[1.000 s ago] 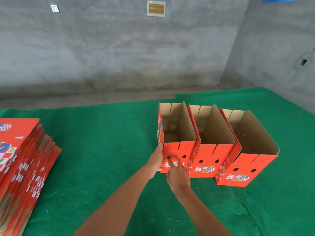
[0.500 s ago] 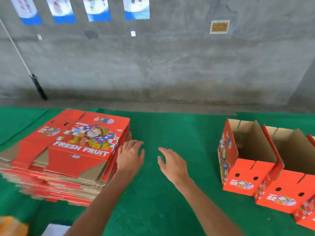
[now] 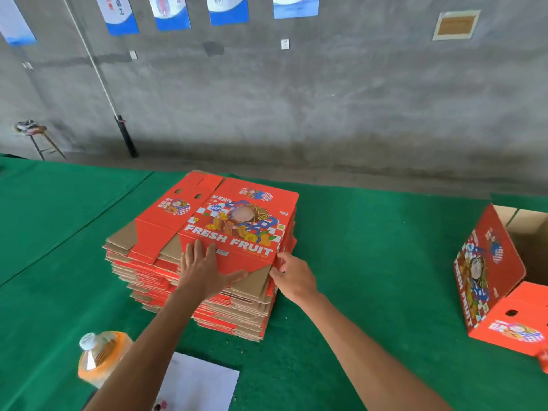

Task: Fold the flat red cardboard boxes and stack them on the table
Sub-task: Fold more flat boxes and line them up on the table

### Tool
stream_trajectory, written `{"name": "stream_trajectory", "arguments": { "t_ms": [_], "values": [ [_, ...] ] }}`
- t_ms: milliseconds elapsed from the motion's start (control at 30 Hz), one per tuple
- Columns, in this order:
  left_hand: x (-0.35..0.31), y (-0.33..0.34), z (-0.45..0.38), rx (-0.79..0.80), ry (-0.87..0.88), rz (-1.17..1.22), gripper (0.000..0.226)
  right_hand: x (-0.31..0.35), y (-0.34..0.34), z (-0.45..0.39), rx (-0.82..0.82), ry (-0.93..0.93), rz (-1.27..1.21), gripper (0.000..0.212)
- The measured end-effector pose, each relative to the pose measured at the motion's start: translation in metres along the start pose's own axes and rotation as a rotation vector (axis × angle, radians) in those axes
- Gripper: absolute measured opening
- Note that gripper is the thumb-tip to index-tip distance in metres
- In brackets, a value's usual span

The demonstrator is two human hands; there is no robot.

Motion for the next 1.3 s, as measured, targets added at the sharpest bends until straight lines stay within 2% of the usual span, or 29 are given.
{"name": "stream_trajectory", "arguments": {
  "t_ms": [67, 133, 233, 300, 367, 467, 533, 633, 700, 767, 867, 933, 1033, 1133, 1300],
  "values": [
    [-0.002, 0.002, 0.001, 0.039, 0.033, -0.062, 0.135, 0.0, 0.002, 0.0, -0.021, 0.019, -0.003, 0.034],
    [-0.007, -0.003, 0.0, 0.034, 0.092, -0.159, 0.125, 0.002, 0.003, 0.002, -0.025, 0.027, -0.014, 0.031],
    [-0.027, -0.01, 0.005, 0.037, 0.228, -0.363, 0.097, 0.013, 0.007, 0.008, -0.034, 0.011, -0.064, 0.018],
    [-0.048, -0.013, 0.014, 0.013, 0.33, -0.468, 0.068, 0.022, 0.01, 0.015, -0.045, 0.023, -0.117, 0.015],
    [-0.063, -0.018, 0.023, -0.042, 0.403, -0.551, 0.048, 0.028, 0.015, 0.021, -0.037, 0.042, -0.246, 0.022],
    [-0.076, -0.031, 0.032, -0.127, 0.414, -0.667, 0.03, 0.036, 0.01, 0.03, -0.1, 0.076, -0.389, 0.036],
    [-0.086, -0.045, 0.042, -0.177, 0.405, -0.631, 0.029, 0.042, -0.008, 0.035, -0.187, 0.093, -0.513, 0.038],
    [-0.12, -0.087, 0.071, -0.425, 0.482, -0.496, 0.02, 0.04, -0.056, 0.047, -0.295, 0.131, -0.579, 0.044],
    [-0.144, -0.121, 0.092, -0.627, 0.555, -0.293, 0.02, 0.037, -0.105, 0.06, -0.388, 0.102, -0.485, 0.043],
    [-0.168, -0.153, 0.111, -0.751, 0.605, -0.093, 0.016, 0.038, -0.163, 0.078, -0.466, 0.064, -0.372, 0.045],
    [-0.205, -0.19, 0.126, -0.803, 0.598, 0.098, 0.017, 0.046, -0.246, 0.105, -0.486, 0.029, -0.092, 0.053],
    [-0.228, -0.208, 0.134, -0.841, 0.637, 0.129, 0.023, 0.05, -0.295, 0.124, -0.449, 0.029, 0.113, 0.056],
    [-0.262, -0.227, 0.144, -0.835, 0.71, 0.117, 0.03, 0.051, -0.355, 0.154, -0.367, 0.06, 0.409, 0.058],
    [-0.3, -0.226, 0.156, -0.782, 0.82, 0.137, 0.036, 0.044, -0.392, 0.177, -0.323, 0.144, 0.595, 0.055],
    [-0.349, -0.182, 0.164, -0.607, 0.863, 0.098, 0.042, 0.016, -0.406, 0.199, -0.365, 0.273, 0.911, 0.022]
  ]
}}
Point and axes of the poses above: each hand's wrist, its own z-axis away from the middle knuckle, its own y-axis out of the palm, x = y × z, the point moved 6 cm from there along -z, towards the middle knuckle
